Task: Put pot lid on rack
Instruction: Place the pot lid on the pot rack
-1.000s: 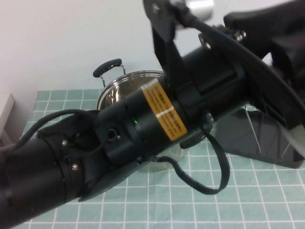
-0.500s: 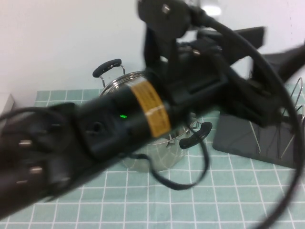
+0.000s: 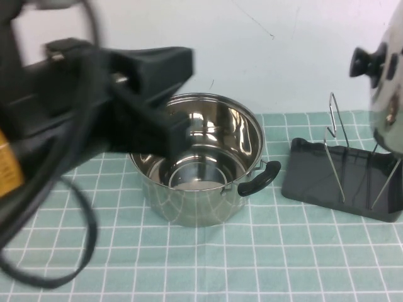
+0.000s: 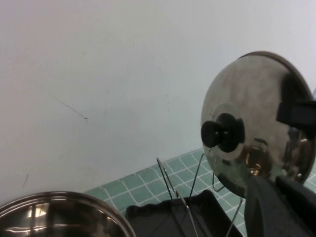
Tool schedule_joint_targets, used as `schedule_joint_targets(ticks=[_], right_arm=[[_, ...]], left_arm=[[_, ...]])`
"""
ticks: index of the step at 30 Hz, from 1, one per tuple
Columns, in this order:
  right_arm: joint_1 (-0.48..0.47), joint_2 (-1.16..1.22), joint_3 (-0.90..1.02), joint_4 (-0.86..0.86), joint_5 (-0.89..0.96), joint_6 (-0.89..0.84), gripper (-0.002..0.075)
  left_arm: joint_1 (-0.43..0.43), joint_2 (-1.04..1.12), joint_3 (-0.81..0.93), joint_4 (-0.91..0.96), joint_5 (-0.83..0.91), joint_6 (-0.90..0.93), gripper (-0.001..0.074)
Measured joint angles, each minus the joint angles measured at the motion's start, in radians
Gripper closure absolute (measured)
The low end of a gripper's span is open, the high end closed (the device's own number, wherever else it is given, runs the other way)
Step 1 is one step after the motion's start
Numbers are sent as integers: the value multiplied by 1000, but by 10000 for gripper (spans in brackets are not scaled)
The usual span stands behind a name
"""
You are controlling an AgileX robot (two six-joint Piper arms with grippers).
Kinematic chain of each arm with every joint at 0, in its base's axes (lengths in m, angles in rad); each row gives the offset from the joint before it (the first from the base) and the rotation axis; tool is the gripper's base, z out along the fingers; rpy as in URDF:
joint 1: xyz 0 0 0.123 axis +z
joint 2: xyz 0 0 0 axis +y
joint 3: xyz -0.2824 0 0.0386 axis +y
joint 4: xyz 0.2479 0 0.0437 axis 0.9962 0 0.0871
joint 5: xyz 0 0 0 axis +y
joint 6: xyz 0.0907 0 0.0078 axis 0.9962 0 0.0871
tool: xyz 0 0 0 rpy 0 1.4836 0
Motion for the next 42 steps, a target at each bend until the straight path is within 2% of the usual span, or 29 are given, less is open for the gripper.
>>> schedule_joint_targets(ticks=[11, 27, 33, 42], right_arm=[[0, 276, -22, 0, 6, -27, 687], [0, 382, -112, 0, 9, -69, 687], [0, 416, -113, 4, -29, -11, 687], [-2, 520, -122, 15, 63, -25, 671]], left_arm=[[2, -55, 116, -2, 13, -6, 728], [2, -55, 124, -16, -2, -12, 728], [2, -55, 124, -16, -2, -14, 729], [2, -55, 124, -19, -2, -14, 729]])
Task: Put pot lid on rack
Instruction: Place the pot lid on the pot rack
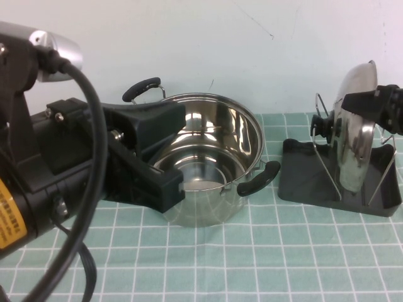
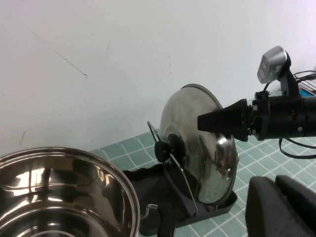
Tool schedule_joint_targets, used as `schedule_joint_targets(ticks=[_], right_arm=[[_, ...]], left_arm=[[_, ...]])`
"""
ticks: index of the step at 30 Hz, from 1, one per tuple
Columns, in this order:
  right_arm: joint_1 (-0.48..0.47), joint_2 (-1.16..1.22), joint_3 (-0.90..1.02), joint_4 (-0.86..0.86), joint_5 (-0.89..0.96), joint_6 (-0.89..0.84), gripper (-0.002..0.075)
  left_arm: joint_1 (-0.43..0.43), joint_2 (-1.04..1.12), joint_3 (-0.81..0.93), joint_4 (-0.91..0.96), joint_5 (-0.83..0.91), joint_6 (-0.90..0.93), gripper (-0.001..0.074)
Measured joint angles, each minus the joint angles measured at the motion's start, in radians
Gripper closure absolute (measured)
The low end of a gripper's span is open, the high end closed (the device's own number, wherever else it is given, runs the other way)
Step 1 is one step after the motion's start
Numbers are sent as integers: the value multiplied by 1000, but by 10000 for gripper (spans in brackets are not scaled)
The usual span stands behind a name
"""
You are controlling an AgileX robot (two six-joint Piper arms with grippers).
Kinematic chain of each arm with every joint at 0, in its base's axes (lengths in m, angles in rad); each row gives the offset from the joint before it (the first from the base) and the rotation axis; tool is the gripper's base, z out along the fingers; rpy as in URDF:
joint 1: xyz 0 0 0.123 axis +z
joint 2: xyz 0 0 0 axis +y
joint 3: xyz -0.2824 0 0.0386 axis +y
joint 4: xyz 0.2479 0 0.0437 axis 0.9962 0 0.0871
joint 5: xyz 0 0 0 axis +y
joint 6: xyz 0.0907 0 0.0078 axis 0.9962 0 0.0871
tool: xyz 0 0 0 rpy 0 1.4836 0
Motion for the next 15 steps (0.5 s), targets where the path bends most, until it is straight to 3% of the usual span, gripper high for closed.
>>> schedule_joint_targets(ticks=[3, 8, 11, 15], right_arm=[[0, 2, 0, 0, 4, -14, 558], [-1, 4, 0, 0, 18, -21, 201], [-23, 1, 0, 0, 31, -31, 117], [-81, -33, 0, 0, 56, -63, 90]], left_arm=[[0, 0, 2, -5, 4, 0, 729], [0, 0, 2, -9, 45, 0, 729], [0, 0, 2, -13, 70, -2, 729], [0, 0, 2, -14, 110, -2, 729]])
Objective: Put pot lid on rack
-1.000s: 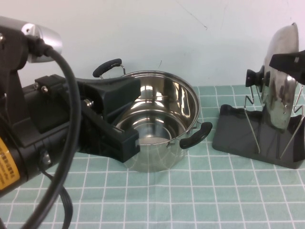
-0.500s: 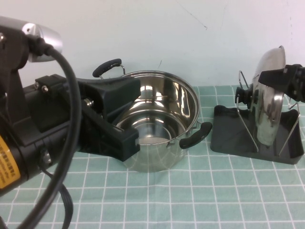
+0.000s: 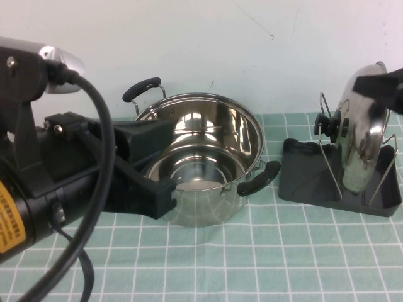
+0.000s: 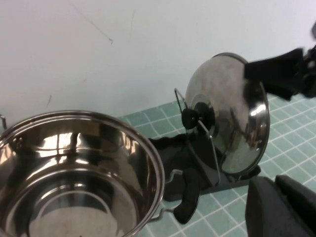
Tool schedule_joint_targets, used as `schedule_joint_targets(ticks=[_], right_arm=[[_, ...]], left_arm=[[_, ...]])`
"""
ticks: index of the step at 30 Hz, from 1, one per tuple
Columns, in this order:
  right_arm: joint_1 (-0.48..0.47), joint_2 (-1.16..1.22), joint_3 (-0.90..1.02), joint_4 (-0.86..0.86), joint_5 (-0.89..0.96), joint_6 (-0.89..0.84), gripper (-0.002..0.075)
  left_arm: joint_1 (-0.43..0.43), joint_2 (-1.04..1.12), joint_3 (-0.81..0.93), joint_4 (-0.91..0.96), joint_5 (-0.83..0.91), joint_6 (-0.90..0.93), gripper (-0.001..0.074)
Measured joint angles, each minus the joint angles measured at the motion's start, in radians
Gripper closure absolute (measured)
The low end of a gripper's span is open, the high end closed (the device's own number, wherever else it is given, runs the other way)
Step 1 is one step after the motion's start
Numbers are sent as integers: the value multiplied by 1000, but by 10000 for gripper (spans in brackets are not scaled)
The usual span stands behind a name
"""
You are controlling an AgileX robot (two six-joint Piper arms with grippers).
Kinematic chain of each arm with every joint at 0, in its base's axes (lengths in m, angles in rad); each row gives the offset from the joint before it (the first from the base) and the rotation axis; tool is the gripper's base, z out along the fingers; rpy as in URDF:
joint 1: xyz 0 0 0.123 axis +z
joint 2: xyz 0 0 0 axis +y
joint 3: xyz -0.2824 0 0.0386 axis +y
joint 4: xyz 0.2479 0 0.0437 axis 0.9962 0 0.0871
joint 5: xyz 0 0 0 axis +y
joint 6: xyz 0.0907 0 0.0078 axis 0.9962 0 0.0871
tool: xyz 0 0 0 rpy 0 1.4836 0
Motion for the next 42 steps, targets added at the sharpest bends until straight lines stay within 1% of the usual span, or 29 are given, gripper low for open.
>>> schedule_joint_targets(ticks=[4, 5, 7, 8, 9, 11, 12, 14, 15, 16, 19, 21, 23, 24, 27, 30, 33, 37, 42], right_arm=[[-59, -56, -2, -2, 95, -22, 88], [-69, -74, -4, -2, 135, -39, 97], [-77, -109, -18, -5, 218, -74, 145], [-78, -131, -29, -10, 266, -96, 194], [-80, -154, -42, -10, 314, -116, 261], [-80, -197, -71, -14, 388, -135, 420], [-80, -220, -98, -20, 419, -139, 537], [-80, -266, -156, -87, 446, -128, 637], [-80, -280, -177, -137, 450, -118, 663], [-72, -304, -218, -233, 460, -88, 684], [-19, -355, -310, -526, 453, 31, 712], [44, -384, -357, -757, 433, 127, 718], [106, -408, -372, -926, 406, 230, 720], [145, -427, -375, -1042, 393, 278, 720], [214, -477, -365, -1255, 359, 408, 722], [236, -543, -311, -1395, 309, 486, 722], [241, -628, -210, -1491, 211, 557, 722], [241, -743, -33, -1542, 112, 608, 722], [241, -911, 260, -1546, -32, 655, 722]], left_arm=[[0, 0, 0, -2, 27, 52, 729], [0, 0, 0, -2, 34, 76, 729], [0, 0, -10, -2, 76, 141, 729], [0, 0, -18, -2, 107, 163, 730], [0, 0, -33, -2, 160, 189, 731], [0, 0, -70, 2, 296, 215, 732], [0, 0, -90, 11, 372, 225, 734], [0, 0, -124, 33, 507, 230, 735], [0, 0, -149, 43, 590, 232, 735], [0, -1, -165, 54, 639, 235, 735], [0, -7, -218, 65, 773, 241, 736], [0, -19, -240, 58, 825, 245, 736], [0, -46, -242, 38, 840, 245, 736], [0, -65, -237, 21, 841, 245, 736], [0, -137, -198, -28, 812, 216, 736], [0, -235, -118, -70, 744, 192, 736], [0, -351, 4, -80, 645, 189, 736], [0, -485, 181, -82, 496, 187, 736], [0, -631, 390, -82, 316, 185, 736]])
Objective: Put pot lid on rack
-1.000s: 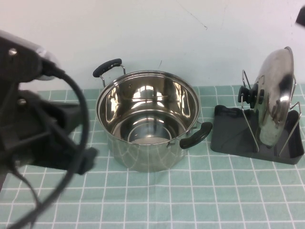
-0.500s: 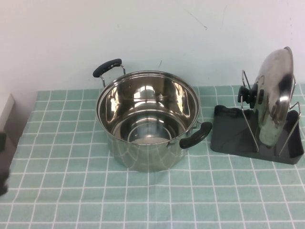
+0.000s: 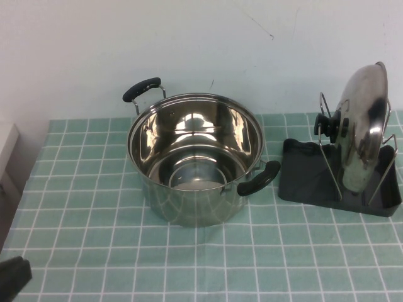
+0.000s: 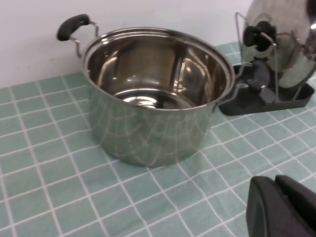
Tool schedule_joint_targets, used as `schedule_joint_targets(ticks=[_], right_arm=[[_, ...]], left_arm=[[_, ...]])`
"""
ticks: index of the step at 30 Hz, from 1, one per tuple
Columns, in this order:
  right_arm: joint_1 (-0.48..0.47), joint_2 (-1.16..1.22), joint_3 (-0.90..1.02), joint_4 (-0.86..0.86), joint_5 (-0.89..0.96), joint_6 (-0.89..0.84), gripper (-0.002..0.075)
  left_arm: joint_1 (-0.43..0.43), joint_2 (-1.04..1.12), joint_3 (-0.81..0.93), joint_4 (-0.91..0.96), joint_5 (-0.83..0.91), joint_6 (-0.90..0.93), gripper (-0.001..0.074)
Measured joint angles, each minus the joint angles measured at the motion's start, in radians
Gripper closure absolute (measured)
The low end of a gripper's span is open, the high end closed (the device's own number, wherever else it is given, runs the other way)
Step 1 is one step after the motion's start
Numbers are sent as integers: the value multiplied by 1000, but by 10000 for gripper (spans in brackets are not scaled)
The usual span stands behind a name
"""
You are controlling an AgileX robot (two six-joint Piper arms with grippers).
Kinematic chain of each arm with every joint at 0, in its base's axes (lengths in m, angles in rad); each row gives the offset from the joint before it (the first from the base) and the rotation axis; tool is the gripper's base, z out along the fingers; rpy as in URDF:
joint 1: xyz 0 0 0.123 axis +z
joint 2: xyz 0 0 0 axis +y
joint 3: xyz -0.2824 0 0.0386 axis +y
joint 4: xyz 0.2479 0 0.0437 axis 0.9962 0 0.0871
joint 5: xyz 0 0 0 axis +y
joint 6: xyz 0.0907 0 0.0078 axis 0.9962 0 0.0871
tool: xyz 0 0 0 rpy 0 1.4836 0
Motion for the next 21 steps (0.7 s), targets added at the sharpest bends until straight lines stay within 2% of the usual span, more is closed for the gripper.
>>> schedule_joint_targets(ticks=[3, 7, 14, 21], right_arm=[[0, -85, 160, 2, -48, 23, 722], [0, -167, 272, 9, -58, 27, 722], [0, -215, 285, 27, -70, 27, 722], [0, -215, 285, 157, 42, 29, 722]], left_arm=[[0, -59, 93, 0, -82, 0, 736], [0, -92, 160, 0, -132, 0, 736], [0, -96, 178, 0, -145, -6, 736], [0, -96, 178, 0, -99, -6, 736]])
